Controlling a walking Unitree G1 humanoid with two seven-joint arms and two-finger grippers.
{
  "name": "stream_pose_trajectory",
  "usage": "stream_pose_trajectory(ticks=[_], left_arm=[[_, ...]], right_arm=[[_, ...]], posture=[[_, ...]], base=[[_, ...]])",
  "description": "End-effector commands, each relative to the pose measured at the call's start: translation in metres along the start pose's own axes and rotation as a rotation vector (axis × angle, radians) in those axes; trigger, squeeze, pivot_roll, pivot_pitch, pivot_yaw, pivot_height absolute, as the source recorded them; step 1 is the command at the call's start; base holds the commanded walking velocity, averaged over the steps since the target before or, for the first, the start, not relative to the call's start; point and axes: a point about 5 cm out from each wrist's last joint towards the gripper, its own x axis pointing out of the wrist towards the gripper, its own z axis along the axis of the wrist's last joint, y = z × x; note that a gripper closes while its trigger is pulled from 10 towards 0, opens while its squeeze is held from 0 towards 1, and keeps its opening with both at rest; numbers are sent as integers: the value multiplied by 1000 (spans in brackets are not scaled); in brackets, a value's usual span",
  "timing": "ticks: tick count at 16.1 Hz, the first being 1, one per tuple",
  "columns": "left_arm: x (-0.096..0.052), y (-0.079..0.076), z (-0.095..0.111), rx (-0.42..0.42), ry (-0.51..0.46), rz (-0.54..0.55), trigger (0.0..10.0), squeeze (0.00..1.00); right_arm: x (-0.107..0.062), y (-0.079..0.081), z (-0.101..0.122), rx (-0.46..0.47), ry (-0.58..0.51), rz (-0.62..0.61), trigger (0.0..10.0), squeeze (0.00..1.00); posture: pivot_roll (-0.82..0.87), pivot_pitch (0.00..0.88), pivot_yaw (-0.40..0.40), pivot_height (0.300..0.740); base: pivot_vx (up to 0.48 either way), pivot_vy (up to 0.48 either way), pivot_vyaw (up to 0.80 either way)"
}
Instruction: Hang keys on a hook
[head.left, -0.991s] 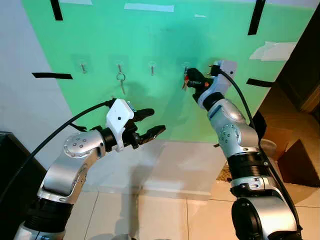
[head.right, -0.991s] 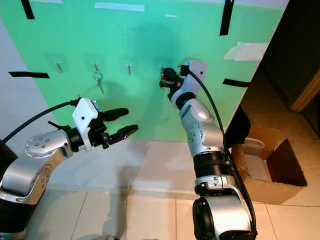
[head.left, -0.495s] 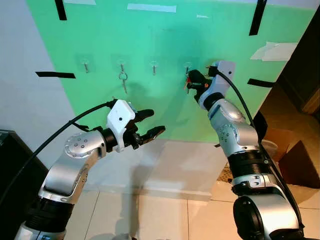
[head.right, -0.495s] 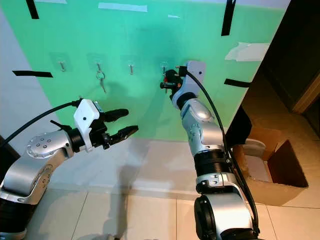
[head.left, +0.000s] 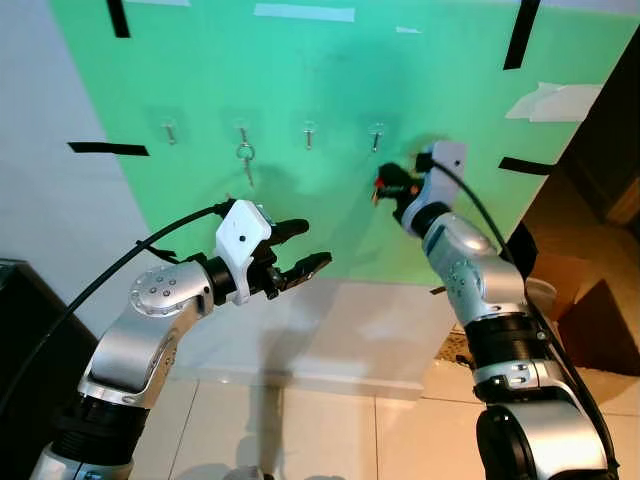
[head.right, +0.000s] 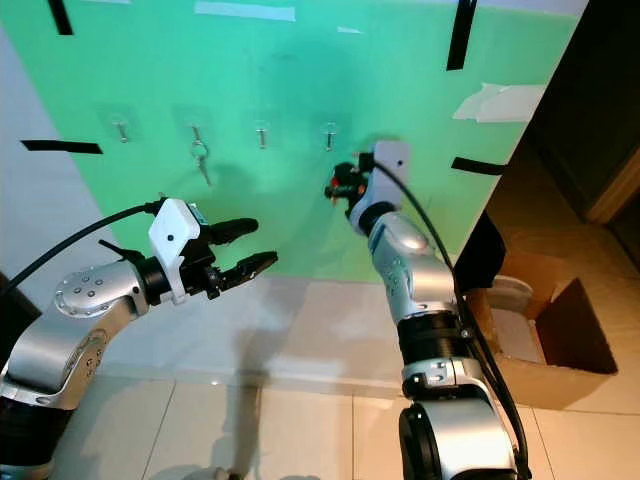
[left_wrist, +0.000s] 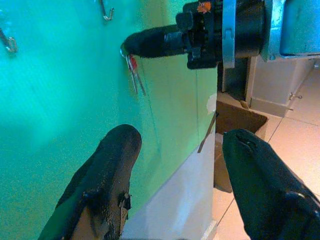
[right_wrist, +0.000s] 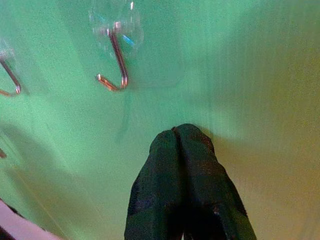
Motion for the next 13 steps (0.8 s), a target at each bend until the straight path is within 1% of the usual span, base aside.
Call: stream_pose_trajectory(ticks=[1, 3, 5, 6, 7, 13], left_arm=[[2, -3, -2, 2, 14, -11, 10000, 0], [2, -3, -2, 3, 13, -11, 10000, 0], [2, -3, -2, 3, 13, -12, 10000, 0], [2, -3, -2, 3, 13, -12, 10000, 0], [3, -3, -2, 2, 12, -13, 10000, 0], [5, -3, -2, -1, 8, -18, 10000, 0]], right_arm=[[-1, 1, 1, -7, 5, -1, 10000, 0], [-1, 3, 2, -3, -3, 10, 10000, 0], [-3, 7, 12, 39, -63, 59, 10000, 0], [-4, 8, 13, 44, -69, 66, 10000, 0], [-7, 9, 18, 41, -89, 97, 10000, 0], [-11, 8, 26, 27, -103, 99, 10000, 0]], posture=[[-2, 0, 1, 740], [-2, 0, 2, 740], [-4, 0, 1, 740], [-4, 0, 1, 740], [-6, 0, 1, 740], [-12, 0, 3, 740]], base=[[0, 0, 0], [0, 0, 0], [0, 0, 0], [0, 0, 0], [0, 0, 0], [0, 0, 0]])
